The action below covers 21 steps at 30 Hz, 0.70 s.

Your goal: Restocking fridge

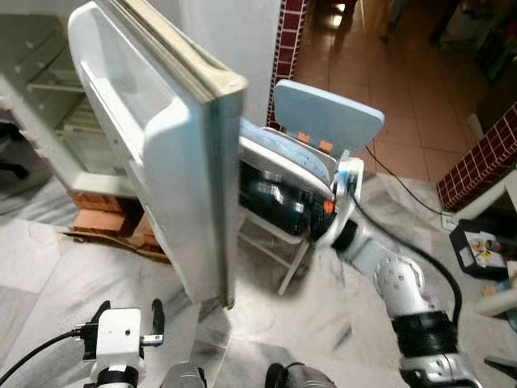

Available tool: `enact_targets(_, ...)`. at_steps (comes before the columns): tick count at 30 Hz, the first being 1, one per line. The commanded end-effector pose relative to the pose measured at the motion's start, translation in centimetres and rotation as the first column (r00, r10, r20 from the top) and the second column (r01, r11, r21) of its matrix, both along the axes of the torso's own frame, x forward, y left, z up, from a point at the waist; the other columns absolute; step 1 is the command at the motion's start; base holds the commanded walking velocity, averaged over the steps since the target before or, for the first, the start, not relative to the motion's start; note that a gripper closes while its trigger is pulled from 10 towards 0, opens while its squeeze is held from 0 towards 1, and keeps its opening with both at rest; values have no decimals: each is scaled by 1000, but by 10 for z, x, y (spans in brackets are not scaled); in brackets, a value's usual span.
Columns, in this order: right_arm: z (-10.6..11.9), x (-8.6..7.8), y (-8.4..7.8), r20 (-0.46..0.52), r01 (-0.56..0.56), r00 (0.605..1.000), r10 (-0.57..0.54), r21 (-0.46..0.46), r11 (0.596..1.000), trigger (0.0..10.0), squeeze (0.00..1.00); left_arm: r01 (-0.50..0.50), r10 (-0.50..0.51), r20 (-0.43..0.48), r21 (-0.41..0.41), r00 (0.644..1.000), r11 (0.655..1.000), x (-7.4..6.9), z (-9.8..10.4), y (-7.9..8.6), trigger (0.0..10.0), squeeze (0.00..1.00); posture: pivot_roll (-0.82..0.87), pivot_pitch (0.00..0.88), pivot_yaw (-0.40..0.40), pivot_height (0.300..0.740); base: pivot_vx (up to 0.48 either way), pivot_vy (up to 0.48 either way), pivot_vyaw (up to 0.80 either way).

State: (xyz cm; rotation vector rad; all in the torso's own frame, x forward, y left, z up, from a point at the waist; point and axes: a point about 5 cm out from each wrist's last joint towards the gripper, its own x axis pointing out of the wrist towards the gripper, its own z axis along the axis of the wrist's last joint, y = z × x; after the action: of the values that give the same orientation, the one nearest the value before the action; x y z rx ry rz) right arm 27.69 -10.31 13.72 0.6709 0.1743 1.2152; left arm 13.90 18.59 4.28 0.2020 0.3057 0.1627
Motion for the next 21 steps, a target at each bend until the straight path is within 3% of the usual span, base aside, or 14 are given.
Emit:
enact_targets(1,-2,-4,-1,25,-33,999,35,-67,997,10000,0,-2,2,-23,4,1000,1000,-3,-3,2,10000,0,143,114,-52,740,0,0,0)
enact_targets(6,-22,-4,-3,31,4,1000,2,-208,978,10000,0,-5,5,-20,8,1000,1000,-2,-4,3,10000,0,148,108,-58,740,0,0,0)
enact_targets(7,-32,1,-5,45,63,998,-53,-278,958,10000,0,-13,13,-13,21,1000,1000,-1,-3,4,10000,0,151,104,-61,740,0,0,0)
enact_targets(11,-42,13,-10,77,212,977,-197,-350,913,10000,0,-13,11,21,82,1000,997,3,3,9,10000,0,142,101,-68,740,0,0,0)
enact_targets(12,-42,13,-10,77,212,977,-197,-350,913,10000,0,-13,11,21,82,1000,997,3,3,9,10000,0,142,101,-68,740,0,0,0)
enact_targets(14,-47,22,-19,57,356,931,-360,-359,863,10000,0,34,-47,73,169,996,985,11,11,15,10000,0,142,98,-72,740,0,0,0)
enact_targets(15,-47,22,-19,57,356,931,-360,-359,863,10000,0,34,-47,73,169,996,985,11,11,15,10000,0,142,98,-72,740,0,0,0)
enact_targets(17,-51,25,-22,89,421,903,-420,-381,823,10000,0,42,-57,85,168,995,985,18,13,18,10000,0,137,109,-64,740,0,0,0)
enact_targets(21,-51,26,-17,125,453,889,-441,-373,809,10000,0,124,-140,97,161,985,979,29,16,13,10000,0,130,107,-53,740,0,0,0)
